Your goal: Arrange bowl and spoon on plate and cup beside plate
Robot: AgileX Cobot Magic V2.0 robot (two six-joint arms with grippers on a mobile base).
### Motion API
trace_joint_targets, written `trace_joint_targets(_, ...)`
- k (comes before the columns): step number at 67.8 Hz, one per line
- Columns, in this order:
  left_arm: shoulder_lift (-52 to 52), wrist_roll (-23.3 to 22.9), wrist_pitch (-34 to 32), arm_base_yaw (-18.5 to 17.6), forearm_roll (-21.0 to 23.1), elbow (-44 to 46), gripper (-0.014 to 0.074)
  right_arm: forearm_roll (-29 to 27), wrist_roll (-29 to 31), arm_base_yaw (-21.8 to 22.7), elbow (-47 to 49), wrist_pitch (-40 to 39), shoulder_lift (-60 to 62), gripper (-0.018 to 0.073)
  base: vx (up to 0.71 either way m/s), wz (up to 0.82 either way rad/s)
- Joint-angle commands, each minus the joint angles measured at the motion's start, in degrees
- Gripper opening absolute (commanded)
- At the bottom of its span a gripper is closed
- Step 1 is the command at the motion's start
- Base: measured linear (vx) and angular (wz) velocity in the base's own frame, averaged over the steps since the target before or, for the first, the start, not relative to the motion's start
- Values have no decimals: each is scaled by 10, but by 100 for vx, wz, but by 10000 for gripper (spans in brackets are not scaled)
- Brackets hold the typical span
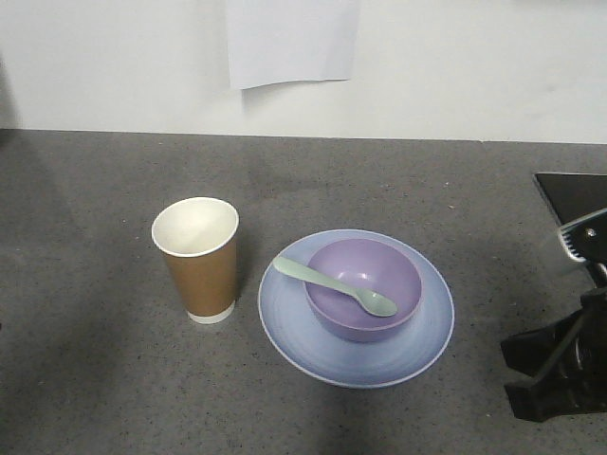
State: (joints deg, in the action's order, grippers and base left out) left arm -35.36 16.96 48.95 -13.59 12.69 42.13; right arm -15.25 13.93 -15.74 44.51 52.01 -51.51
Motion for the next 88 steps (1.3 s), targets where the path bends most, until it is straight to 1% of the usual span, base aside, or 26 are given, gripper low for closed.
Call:
trace_joint_targets(1, -1, -6, -40, -3, 9, 14, -8, -7, 5, 2, 16, -17, 7, -8, 0, 0)
trace_joint_targets(27, -1, -5, -39, -3, 9, 14, -8, -7, 5, 2, 16, -10, 7, -8, 0, 0)
trace_joint_targets(32, -1, -5, -41, -15, 6, 14, -8, -7, 5, 2, 16, -10, 7, -8, 0, 0)
trace_joint_targets(37, 4, -5, -58, -19, 4, 1, -8, -7, 5, 2, 16, -10, 7, -8, 0, 0)
trace_joint_targets(42, 28, -5, -96, -5, -22, -19, -8, -7, 5, 2, 16, -10, 7, -8, 0, 0)
trace_joint_targets(48, 76, -12, -145, 17, -25, -67, -8, -7, 5, 2, 16, -10, 7, -8, 0, 0)
trace_joint_targets(58, 180, -42, -296, 55, -28, -185, -8, -7, 5, 2, 16, -10, 7, -8, 0, 0)
trace_joint_targets(62, 217, -73, -342, 68, -43, -236, -8, -7, 5, 2, 16, -10, 7, -8, 0, 0)
trace_joint_targets(64, 239, -101, -362, 76, -57, -257, -8, -7, 5, 2, 16, -10, 7, -8, 0, 0)
trace_joint_targets(71, 296, -190, -400, 90, -139, -320, -8, -7, 5, 2, 16, -11, 7, -8, 0, 0)
trace_joint_targets(74, 313, -215, -412, 92, -158, -341, -8, -7, 5, 2, 16, -11, 7, -8, 0, 0)
trace_joint_targets(77, 330, -225, -426, 92, -162, -363, -8, -7, 5, 2, 16, -11, 7, -8, 0, 0)
trace_joint_targets(81, 344, -225, -453, 92, -158, -387, -8, -7, 5, 2, 16, -10, 7, -8, 0, 0)
trace_joint_targets(87, 359, -224, -517, 92, -148, -425, -8, -7, 5, 2, 16, -10, 7, -8, 0, 0)
trace_joint_targets(88, 362, -223, -519, 92, -145, -426, -8, -7, 5, 2, 16, -10, 7, -8, 0, 0)
